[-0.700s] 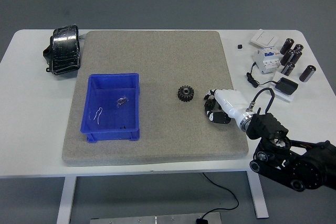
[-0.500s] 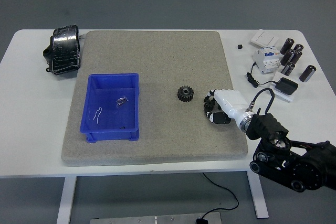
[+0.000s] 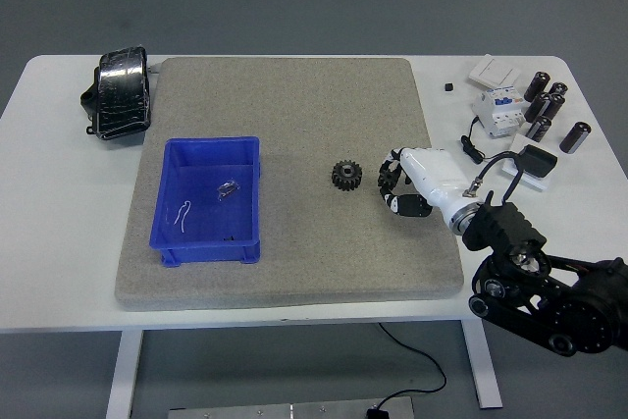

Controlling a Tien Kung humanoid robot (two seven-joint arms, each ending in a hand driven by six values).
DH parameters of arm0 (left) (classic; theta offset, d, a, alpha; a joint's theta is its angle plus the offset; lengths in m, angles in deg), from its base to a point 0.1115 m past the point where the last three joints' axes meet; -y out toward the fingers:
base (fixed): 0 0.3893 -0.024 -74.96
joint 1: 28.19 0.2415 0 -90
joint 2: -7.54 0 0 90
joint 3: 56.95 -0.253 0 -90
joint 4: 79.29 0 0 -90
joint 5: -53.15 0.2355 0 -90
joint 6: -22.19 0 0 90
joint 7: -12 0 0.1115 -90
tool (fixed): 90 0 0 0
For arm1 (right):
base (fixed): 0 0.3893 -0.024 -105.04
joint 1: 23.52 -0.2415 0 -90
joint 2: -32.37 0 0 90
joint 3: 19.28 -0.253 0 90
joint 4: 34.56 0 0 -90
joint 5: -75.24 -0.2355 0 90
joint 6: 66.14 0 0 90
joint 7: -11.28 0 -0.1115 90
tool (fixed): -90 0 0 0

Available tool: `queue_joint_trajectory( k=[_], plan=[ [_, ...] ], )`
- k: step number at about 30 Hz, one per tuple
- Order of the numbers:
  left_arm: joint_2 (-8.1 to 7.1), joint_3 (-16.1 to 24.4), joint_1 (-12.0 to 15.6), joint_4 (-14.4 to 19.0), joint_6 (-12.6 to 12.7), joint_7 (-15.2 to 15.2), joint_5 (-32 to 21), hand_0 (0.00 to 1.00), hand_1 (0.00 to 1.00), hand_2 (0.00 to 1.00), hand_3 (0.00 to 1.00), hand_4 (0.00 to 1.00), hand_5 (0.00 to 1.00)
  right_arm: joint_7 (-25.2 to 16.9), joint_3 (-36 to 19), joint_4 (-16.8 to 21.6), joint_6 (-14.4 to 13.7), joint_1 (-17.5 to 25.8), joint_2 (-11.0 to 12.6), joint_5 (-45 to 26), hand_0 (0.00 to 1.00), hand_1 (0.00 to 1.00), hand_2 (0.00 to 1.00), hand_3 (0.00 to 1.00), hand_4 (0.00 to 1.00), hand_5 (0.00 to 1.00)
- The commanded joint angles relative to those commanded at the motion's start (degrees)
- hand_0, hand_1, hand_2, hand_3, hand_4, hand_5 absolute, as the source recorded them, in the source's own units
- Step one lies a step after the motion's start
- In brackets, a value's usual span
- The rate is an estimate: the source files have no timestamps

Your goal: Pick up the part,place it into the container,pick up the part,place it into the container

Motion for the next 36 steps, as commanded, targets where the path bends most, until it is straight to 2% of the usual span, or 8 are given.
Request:
queue_joint_trajectory(
  k=[6,12,22,24,25,30,31,36],
  plan=[
    [0.04,0.12,0.18,0.05,0.04,-0.20,0.31,0.672,0.644,0.624,0.580,0.745,0.591,1.12,-2.68,6.63,-0.78,-0.85,-1.16,1.37,0.277,0.452,0.465,0.545,0.582,0.002],
    [0.00,0.94,0.26,0.17,-0.16,-1.01,1.59,0.672,0.644,0.625,0.581,0.748,0.603,1.66,-2.00,12.86,-2.68,-3.67,-6.32,1.59,0.268,0.452,0.463,0.552,0.592,0.002],
    [-0.56,2.00,0.02,0.40,-0.39,-1.99,3.37,0.671,0.644,0.625,0.582,0.750,0.607,-6.55,3.68,13.71,-6.52,-9.40,-11.02,-11.60,0.291,0.474,0.506,0.594,0.582,0.002],
    [-0.65,2.14,-0.07,0.42,-0.49,-2.12,3.67,0.671,0.644,0.625,0.582,0.750,0.607,-8.13,5.30,12.81,-5.95,-10.28,-12.10,-14.88,0.291,0.474,0.506,0.594,0.582,0.002],
    [-0.68,2.21,-0.12,0.42,-0.51,-2.15,3.79,0.671,0.643,0.624,0.581,0.750,0.607,-8.59,6.05,12.39,-5.52,-10.64,-12.54,-16.45,0.456,0.600,0.597,0.675,0.458,0.066],
    [-0.81,2.37,-0.24,0.42,-0.64,-2.28,4.18,0.671,0.643,0.624,0.581,0.750,0.607,-6.90,8.74,9.86,-0.83,-12.12,-14.29,-19.63,0.456,0.600,0.597,0.675,0.458,0.066],
    [-0.83,2.39,-0.26,0.42,-0.69,-2.33,4.25,0.671,0.644,0.624,0.581,0.751,0.607,-5.93,9.09,9.23,0.36,-12.36,-14.64,-18.90,0.682,0.701,0.683,0.695,0.479,0.287],
    [-0.89,2.48,-0.38,0.44,-0.83,-2.43,4.47,0.671,0.644,0.624,0.581,0.751,0.607,-2.29,10.60,6.90,4.69,-13.25,-15.81,-14.69,0.682,0.701,0.683,0.695,0.479,0.287]
  ],
)
